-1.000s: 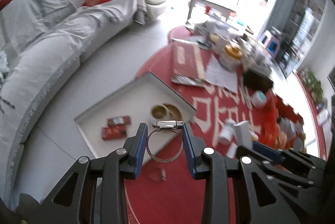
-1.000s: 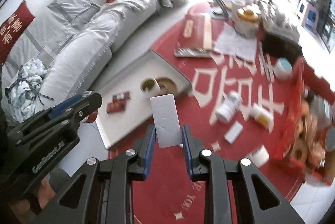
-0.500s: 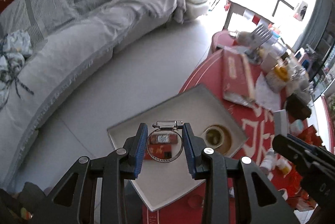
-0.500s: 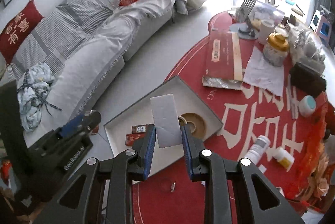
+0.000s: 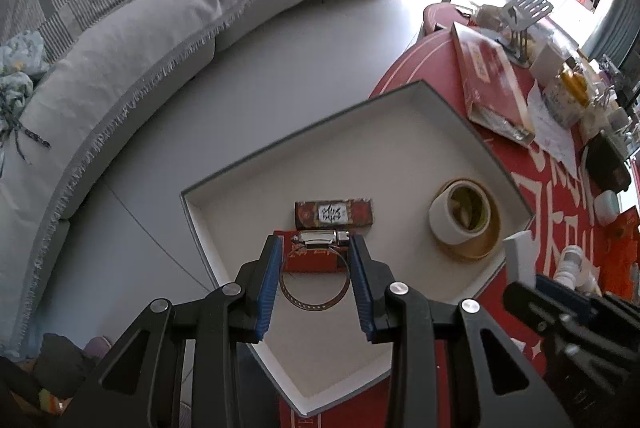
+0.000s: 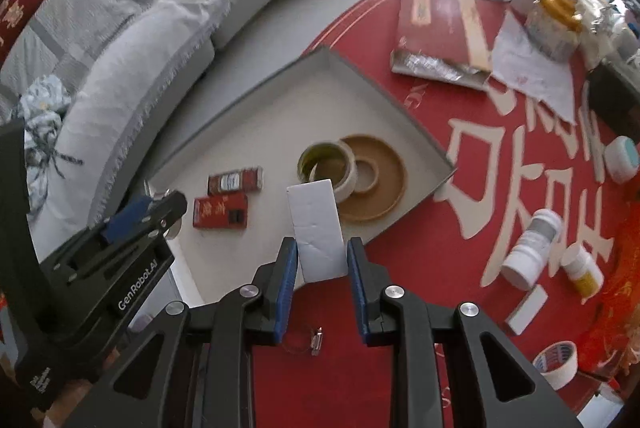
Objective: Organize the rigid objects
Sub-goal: 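Carry the white block and hose clamp over the grey tray with both tools, then open both tools to drop the block and clamp into the tray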
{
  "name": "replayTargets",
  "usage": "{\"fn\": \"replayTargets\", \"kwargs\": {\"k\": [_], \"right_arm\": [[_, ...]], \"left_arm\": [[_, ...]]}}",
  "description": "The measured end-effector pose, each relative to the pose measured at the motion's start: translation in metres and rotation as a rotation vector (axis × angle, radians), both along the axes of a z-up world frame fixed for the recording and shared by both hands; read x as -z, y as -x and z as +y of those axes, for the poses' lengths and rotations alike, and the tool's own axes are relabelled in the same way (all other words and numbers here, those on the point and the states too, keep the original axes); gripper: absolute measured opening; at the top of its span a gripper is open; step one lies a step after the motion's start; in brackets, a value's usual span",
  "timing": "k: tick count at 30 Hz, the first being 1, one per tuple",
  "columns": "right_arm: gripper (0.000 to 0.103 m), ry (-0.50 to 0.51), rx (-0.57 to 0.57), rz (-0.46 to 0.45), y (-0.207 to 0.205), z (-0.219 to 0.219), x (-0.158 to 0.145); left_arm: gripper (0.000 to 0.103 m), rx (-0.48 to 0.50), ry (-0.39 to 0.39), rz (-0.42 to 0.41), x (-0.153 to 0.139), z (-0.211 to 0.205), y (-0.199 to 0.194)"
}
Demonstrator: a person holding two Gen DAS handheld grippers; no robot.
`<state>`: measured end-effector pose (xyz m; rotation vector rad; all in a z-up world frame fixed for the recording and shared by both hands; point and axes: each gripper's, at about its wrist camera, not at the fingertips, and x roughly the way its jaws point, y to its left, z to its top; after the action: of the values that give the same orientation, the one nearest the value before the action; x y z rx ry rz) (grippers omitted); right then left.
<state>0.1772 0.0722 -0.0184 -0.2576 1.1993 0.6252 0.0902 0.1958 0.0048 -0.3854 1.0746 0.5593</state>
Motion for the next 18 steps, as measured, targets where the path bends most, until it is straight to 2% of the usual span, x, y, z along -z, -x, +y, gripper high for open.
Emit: {"fn": "replayTargets", "kwargs": {"k": [12, 18], "right_arm": [[0.027, 0.031, -0.058, 0.067, 0.0, 0.028, 0.037], [0.027, 0.063, -0.061, 0.043, -0.017, 0.043, 0.045]], "left_arm": [[0.036, 0.002, -0.005, 0.02, 0.013, 0.007, -0.005], [0.037, -0.005, -0.002, 0.033, 0.019, 0.013, -0.01]]}}
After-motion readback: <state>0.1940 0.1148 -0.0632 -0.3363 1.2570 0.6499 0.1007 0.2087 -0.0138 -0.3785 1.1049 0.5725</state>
